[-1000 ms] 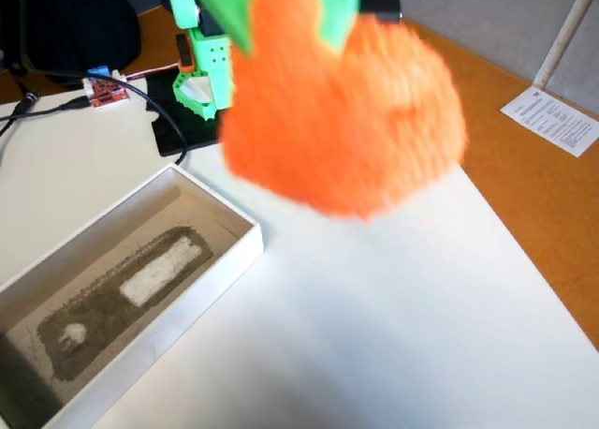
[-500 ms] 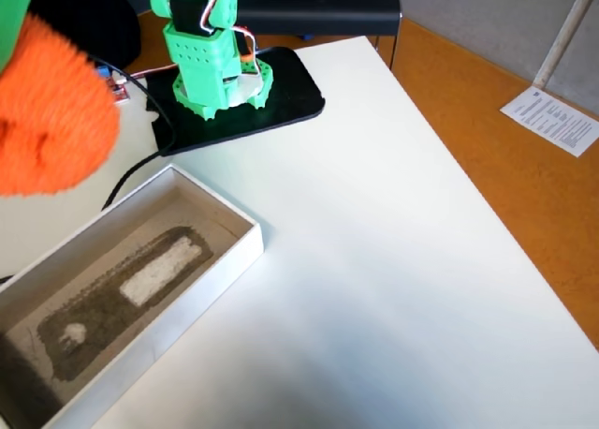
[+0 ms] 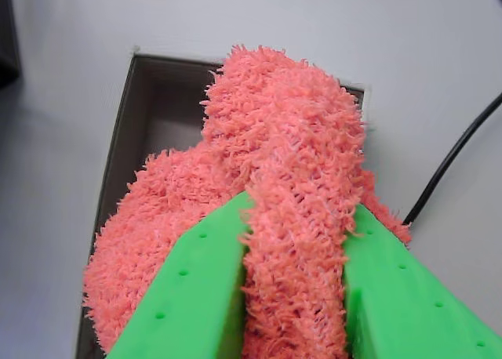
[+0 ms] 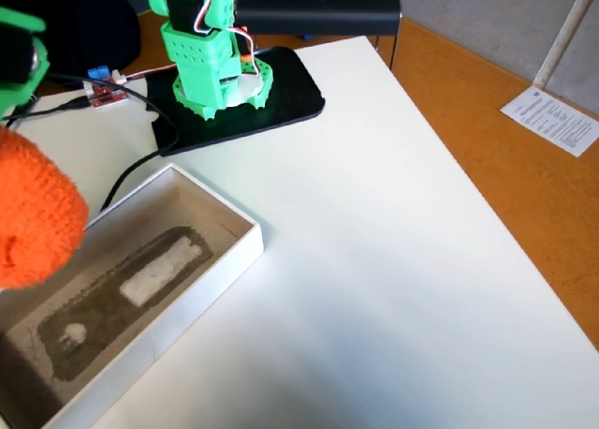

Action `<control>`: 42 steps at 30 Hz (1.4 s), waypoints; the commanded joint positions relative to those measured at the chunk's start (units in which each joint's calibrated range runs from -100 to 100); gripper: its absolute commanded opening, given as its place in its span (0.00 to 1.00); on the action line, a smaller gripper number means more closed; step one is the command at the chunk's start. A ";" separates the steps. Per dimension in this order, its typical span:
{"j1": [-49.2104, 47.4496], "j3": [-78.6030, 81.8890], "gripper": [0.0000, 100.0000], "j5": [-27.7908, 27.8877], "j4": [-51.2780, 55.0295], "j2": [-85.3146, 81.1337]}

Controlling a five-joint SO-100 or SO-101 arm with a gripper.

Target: Remove orange objects from table

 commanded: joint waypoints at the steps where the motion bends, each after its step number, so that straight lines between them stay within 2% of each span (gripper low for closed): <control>1: -0.44 -0.28 0.00 -0.15 -0.80 -0.41; 22: -0.14 1.75 0.00 0.34 -1.05 -1.84; 27: -5.91 0.88 0.00 -0.98 -5.26 -3.60; 29: -12.27 -1.06 0.00 -2.20 -6.56 -5.03; 34: -43.54 -7.16 0.00 -3.52 -14.10 -10.56; 37: -63.88 -1.45 0.00 0.88 -26.34 -14.59; 40: -83.91 7.56 0.00 7.67 -35.99 -19.46; 41: -89.68 9.79 0.02 9.43 -39.23 -19.96; 42: -94.63 12.22 0.09 10.40 -43.37 -20.05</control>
